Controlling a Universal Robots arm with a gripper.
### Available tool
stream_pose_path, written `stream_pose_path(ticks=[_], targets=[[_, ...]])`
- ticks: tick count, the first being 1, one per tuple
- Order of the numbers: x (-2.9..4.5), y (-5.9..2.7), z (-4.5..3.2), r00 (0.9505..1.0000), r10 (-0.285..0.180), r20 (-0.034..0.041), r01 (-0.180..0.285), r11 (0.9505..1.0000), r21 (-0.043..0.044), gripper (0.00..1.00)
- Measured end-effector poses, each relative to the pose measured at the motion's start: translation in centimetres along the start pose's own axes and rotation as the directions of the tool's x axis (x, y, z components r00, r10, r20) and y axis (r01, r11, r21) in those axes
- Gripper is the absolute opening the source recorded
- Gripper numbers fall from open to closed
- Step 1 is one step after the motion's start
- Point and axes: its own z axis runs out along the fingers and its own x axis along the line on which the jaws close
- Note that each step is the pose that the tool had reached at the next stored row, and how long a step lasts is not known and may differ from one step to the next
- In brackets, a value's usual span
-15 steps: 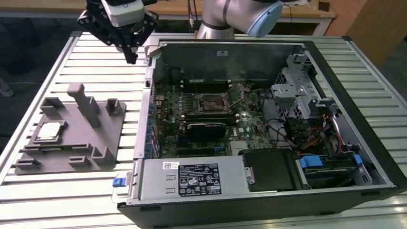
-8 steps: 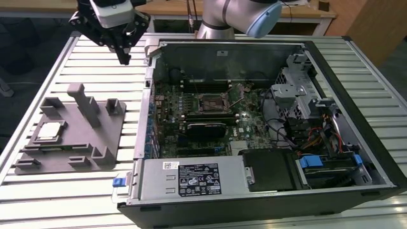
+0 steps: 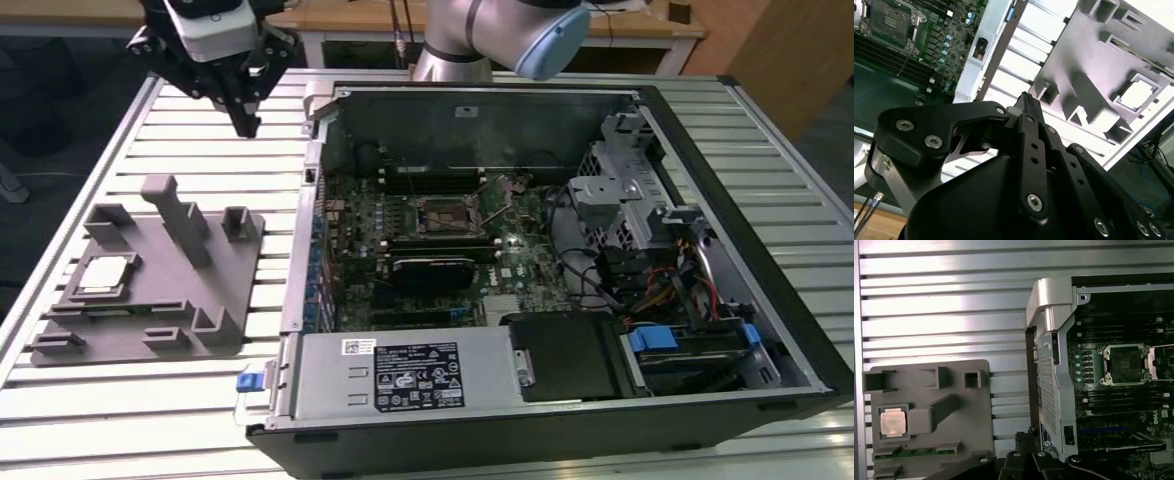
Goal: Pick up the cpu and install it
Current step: 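Reach for the cpu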
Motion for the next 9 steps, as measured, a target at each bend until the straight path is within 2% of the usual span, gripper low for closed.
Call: stream_pose_path(ticks=[9], targets=[[1.47,-0.12,0.20,1.0000,0.000,-0.0001,0.000,1.0000,0.0001,0.11]])
